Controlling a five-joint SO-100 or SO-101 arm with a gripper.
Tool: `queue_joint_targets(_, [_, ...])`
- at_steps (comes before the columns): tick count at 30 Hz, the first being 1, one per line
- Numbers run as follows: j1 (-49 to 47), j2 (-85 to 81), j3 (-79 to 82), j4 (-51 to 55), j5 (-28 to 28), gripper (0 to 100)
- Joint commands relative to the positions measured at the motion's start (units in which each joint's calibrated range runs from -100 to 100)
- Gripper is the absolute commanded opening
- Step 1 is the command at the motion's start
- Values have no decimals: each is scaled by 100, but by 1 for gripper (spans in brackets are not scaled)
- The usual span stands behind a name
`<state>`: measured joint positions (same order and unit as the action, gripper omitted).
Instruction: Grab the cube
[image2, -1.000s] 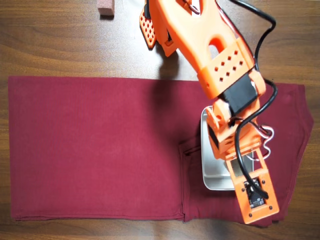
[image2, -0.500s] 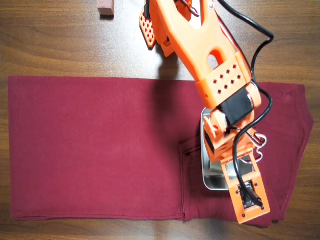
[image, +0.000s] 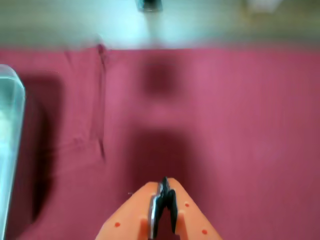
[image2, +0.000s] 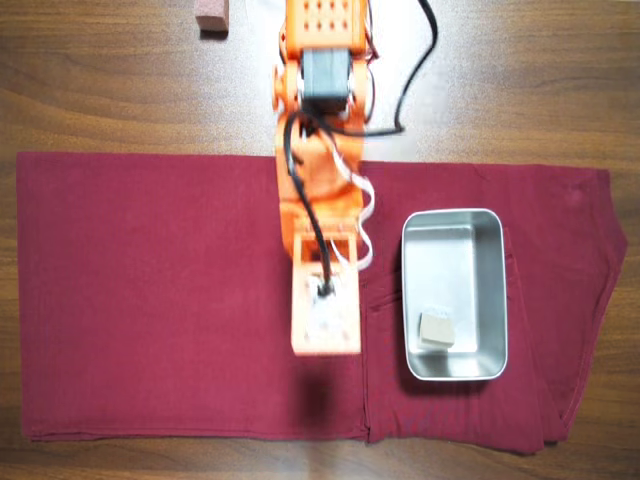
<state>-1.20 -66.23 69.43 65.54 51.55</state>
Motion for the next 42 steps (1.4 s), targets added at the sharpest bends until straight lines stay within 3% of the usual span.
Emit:
queue_joint_targets(1, [139, -1539, 991, 818, -59, 0])
queue_joint_targets(6, [225, -3075, 2220, 1510, -68, 0])
queue_joint_targets(12, [398, -3217, 3048, 1067, -39, 0])
queue_joint_targets(18, [244, -3217, 3048, 3446, -327, 0])
queue_joint_targets(42, [264, -3217, 3057, 3446, -410, 0])
